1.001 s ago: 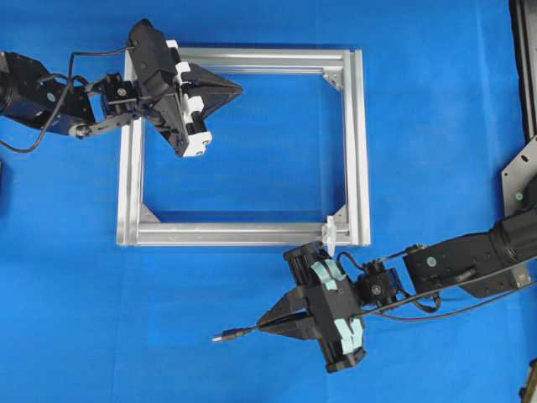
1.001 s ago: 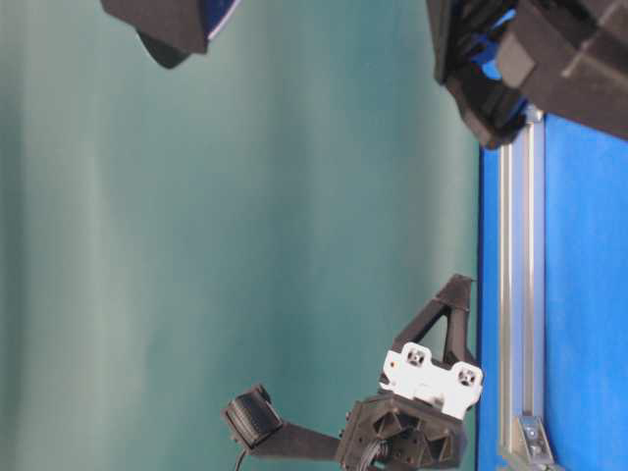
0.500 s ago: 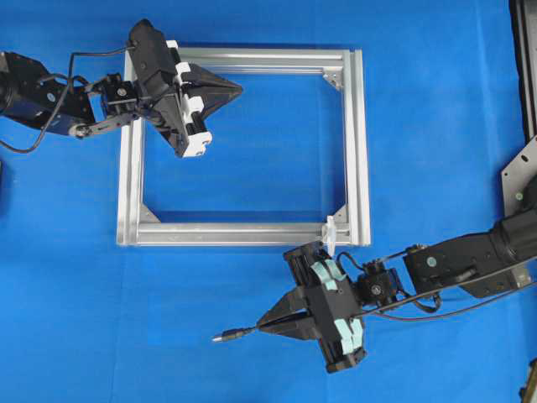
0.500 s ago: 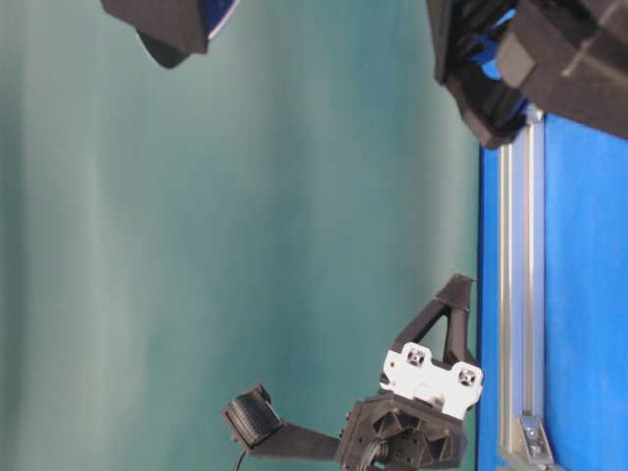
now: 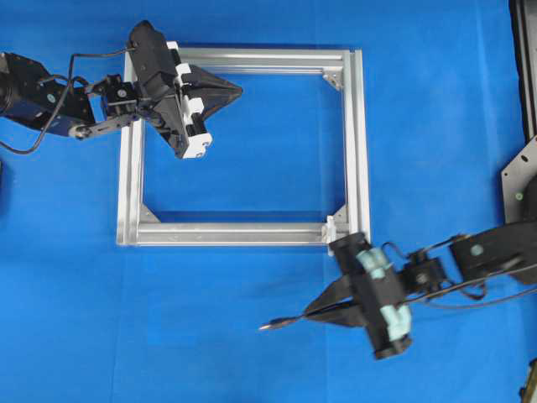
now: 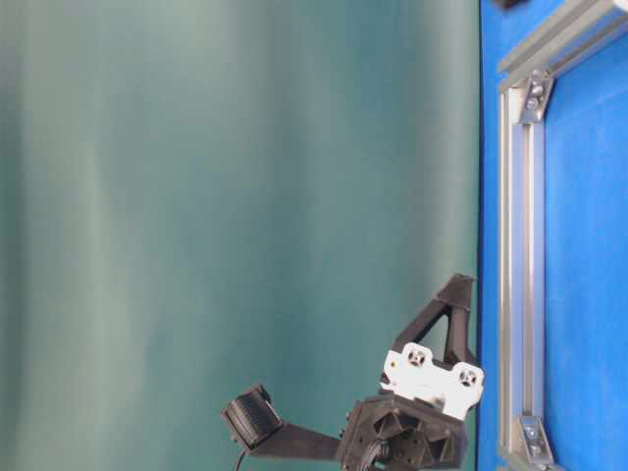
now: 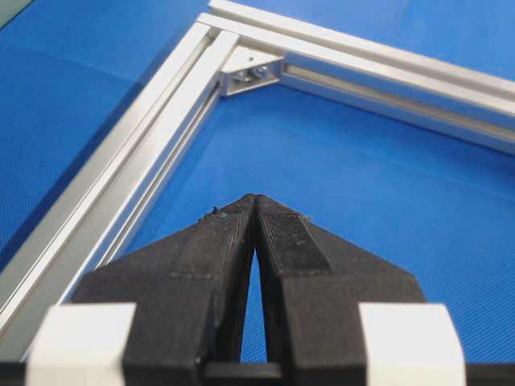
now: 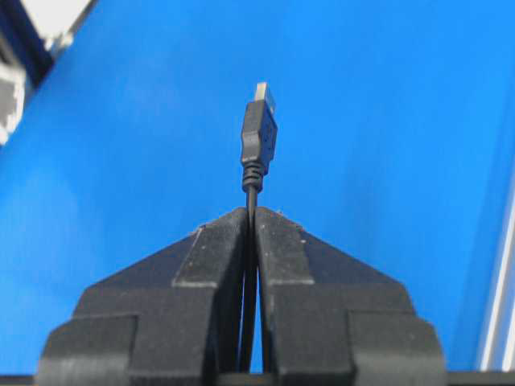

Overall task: Insert the wire through the string loop located on the right side.
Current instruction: 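Lift the cable and carry it right toward the white zip-tie loop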

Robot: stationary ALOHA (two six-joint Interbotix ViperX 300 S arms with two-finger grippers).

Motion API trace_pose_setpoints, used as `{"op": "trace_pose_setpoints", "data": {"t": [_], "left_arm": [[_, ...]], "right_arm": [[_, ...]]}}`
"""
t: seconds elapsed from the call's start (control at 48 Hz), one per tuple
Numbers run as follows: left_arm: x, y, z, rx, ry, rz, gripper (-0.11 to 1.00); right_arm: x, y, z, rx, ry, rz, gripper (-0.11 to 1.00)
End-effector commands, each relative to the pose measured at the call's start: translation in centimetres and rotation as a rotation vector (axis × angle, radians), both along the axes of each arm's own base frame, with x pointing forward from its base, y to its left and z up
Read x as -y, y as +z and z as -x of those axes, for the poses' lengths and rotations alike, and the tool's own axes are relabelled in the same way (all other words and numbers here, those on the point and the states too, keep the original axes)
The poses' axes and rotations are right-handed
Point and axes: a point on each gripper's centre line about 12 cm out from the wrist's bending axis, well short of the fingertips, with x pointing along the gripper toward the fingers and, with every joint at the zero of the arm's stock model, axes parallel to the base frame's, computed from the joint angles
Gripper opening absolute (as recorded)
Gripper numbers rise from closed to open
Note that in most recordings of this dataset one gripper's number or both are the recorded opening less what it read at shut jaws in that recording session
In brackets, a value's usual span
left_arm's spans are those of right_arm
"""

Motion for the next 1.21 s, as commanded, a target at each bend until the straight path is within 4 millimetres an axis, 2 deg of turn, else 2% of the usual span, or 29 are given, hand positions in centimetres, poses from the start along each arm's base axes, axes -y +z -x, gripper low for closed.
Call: {"op": "trace_pose_setpoints", "data": {"t": [0.0, 0.354, 0.563, 0.792, 1.188], "left_arm": [[0.1, 1.5, -0.1, 0.043, -0.004, -0.013, 0.00], [0.1, 1.4, 0.0, 0.040, -0.004, -0.012, 0.00], [0.5, 1.3, 0.1, 0.034, -0.013, -0.010, 0.00], [1.0, 1.3, 0.0, 0.034, -0.026, -0.010, 0.00], [1.0, 1.3, 0.0, 0.034, -0.027, -0.010, 0.00]], "right_arm": [[0.3, 1.0, 1.1, 0.028, 0.000, -0.017, -0.03], [2.3, 0.3, 6.3, -0.007, 0.008, -0.003, -0.03], [3.3, 0.2, 8.5, -0.011, 0.007, -0.003, -0.03], [3.7, 0.2, 9.5, -0.011, 0.009, -0.003, -0.03], [4.1, 0.1, 9.6, -0.008, -0.003, 0.001, -0.03]]}}
